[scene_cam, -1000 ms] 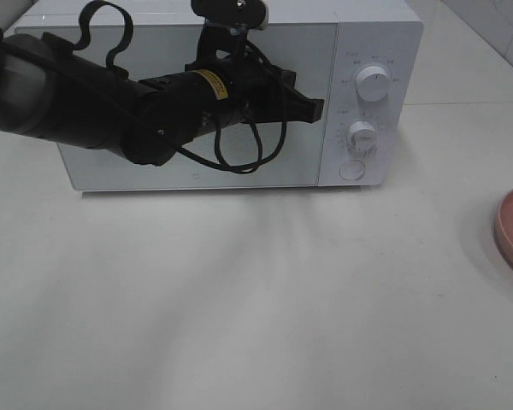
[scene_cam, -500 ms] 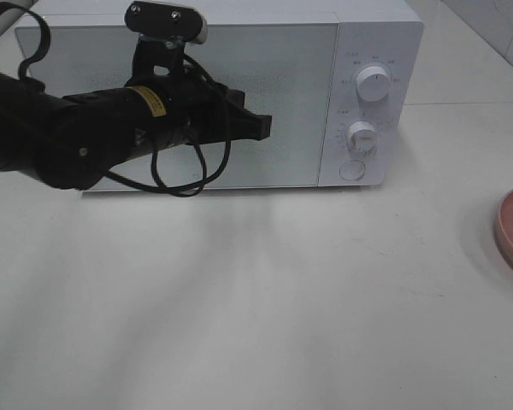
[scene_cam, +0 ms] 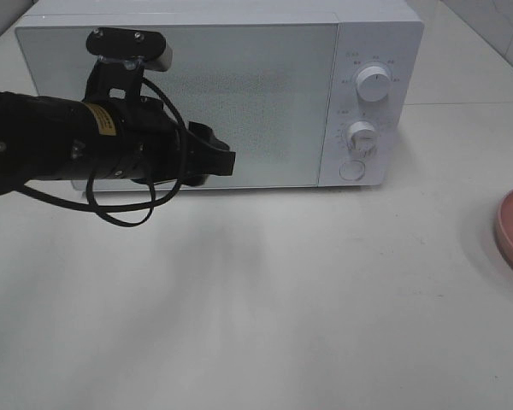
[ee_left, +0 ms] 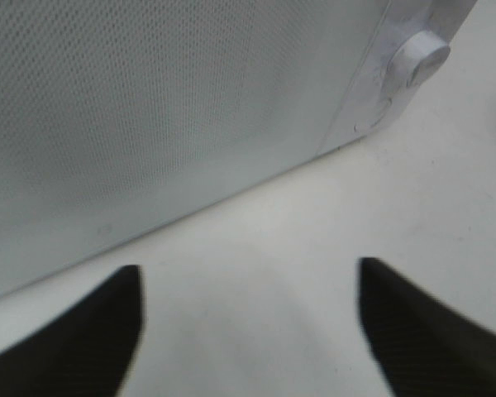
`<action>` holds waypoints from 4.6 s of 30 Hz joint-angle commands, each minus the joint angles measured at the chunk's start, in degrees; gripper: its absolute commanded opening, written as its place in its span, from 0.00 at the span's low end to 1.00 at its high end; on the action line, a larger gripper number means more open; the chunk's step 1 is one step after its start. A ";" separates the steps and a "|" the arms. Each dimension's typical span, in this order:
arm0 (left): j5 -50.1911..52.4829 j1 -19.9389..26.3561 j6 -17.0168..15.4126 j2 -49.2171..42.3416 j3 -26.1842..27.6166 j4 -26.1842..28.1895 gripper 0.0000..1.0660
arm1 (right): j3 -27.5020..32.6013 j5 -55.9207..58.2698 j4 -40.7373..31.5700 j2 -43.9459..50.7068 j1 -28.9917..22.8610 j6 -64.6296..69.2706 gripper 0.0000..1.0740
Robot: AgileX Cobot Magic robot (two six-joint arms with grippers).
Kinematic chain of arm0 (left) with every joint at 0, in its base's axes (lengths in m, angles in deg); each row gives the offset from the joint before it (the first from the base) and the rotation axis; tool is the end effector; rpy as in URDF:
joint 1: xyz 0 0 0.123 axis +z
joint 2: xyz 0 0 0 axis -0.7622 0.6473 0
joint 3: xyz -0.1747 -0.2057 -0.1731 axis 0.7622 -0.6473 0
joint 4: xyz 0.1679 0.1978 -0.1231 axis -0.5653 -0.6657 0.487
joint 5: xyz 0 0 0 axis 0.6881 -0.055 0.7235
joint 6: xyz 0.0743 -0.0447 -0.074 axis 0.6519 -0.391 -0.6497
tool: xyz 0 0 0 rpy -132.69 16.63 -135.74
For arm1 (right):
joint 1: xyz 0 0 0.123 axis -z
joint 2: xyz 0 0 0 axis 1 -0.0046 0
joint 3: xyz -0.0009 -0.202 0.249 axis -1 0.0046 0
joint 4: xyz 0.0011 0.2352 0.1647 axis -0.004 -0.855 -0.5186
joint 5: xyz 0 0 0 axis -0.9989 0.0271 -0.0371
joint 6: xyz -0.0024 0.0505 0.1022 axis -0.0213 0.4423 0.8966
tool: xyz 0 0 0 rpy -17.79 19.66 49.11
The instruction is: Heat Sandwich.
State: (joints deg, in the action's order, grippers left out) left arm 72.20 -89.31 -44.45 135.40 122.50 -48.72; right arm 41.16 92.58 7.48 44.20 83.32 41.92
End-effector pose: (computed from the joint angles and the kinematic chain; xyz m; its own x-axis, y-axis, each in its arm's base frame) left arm 0.3011 -0.2472 0.1927 -0.5567 0.1995 -0.8064 0.5264 0.8357 -0.1567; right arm 0.0114 -0.0160 0.2892 -0.4254 -0.0275 -0.9046 0.0330 0.9984 -0.0459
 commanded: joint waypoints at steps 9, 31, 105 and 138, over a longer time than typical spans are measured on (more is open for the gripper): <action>-20.68 0.11 0.92 -7.56 -0.17 -3.15 0.95 | 0.17 -0.46 -0.11 1.49 0.46 0.11 0.70; -52.60 22.35 -5.10 -24.47 -0.17 -5.44 0.95 | 0.17 -0.46 -0.11 1.49 0.46 0.06 0.70; -66.58 41.20 2.64 -96.77 -20.28 -4.76 0.95 | 0.17 -0.46 -0.11 1.49 0.46 0.11 0.70; -66.58 41.20 2.64 -97.63 -20.28 -4.64 0.95 | 0.17 -0.46 -0.11 1.43 0.46 0.11 0.70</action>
State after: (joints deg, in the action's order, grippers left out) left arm 5.40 -48.29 -41.75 39.37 102.45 -53.41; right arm 41.16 92.58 7.48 44.20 83.32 41.92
